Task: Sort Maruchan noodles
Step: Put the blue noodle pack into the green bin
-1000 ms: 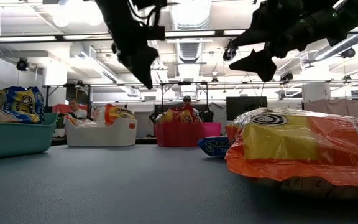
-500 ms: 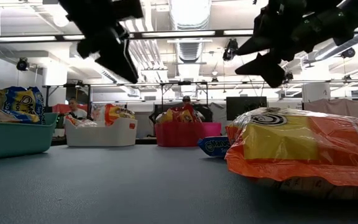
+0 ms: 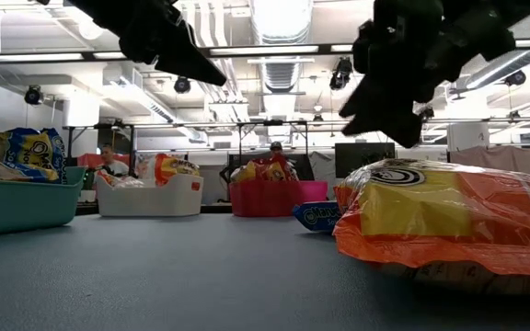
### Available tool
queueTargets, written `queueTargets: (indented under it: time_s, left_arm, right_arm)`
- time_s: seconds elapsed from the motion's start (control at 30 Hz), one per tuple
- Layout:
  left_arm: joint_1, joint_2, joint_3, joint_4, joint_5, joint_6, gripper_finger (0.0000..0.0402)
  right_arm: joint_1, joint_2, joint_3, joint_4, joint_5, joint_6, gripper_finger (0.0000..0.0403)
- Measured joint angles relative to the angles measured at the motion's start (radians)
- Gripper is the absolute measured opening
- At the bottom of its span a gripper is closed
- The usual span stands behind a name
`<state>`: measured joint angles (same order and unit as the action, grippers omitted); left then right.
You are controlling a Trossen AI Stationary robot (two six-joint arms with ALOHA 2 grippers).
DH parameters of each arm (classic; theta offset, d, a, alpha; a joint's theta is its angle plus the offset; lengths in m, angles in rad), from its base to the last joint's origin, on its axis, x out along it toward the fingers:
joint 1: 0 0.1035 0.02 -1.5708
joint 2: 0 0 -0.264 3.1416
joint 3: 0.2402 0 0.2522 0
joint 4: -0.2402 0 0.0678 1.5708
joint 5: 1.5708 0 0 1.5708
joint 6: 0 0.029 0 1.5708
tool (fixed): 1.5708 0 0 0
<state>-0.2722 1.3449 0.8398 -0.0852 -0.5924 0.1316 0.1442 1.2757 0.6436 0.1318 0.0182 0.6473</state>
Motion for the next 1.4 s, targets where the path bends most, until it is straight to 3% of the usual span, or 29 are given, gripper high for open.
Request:
queueTargets:
  time_s: [0.17,0.43,0.57,0.73,0.9,0.97,1.2,1.4]
  left_arm:
    - [0.000,0.000,0.000,0.001,0.000,0.002,0.0070]
    - [0.000,0.000,0.000,-0.001,-0.001,-0.002,0.0070]
    - [0.000,0.001,0.000,-0.001,-0.001,-0.009,0.0070]
    - [0.000,0.001,0.000,0.000,-0.001,-0.013,0.0070]
    - [0.000,0.001,0.000,0.023,0.000,-0.019,0.0070]
    - [0.000,0.001,0.000,0.024,0.000,-0.027,0.0070]
    - [0.000,0.035,-0.005,0.027,0.079,-0.153,0.0070]
    - [-0.003,0.158,-0.004,0.130,0.116,-0.191,0.0070]
  right_arm:
    - [0.011,0.097,0.136,-0.265,0.000,0.010,0.0106]
    - [0.018,0.248,0.281,-0.495,-0.053,0.005,0.0055]
    - [0.018,0.319,0.316,-0.502,-0.061,-0.027,0.0015]
    - [0.013,0.386,0.373,-0.492,-0.053,-0.087,0.0009]
    - [-0.016,0.447,0.461,-0.411,0.104,-0.147,0.0009]
    - [-0.031,0.457,0.507,-0.401,0.108,-0.175,0.0009]
    - [-0.035,0.410,0.567,-0.470,0.076,-0.235,0.0009]
    - [-0.013,0.325,0.489,-0.486,0.078,-0.178,0.0009]
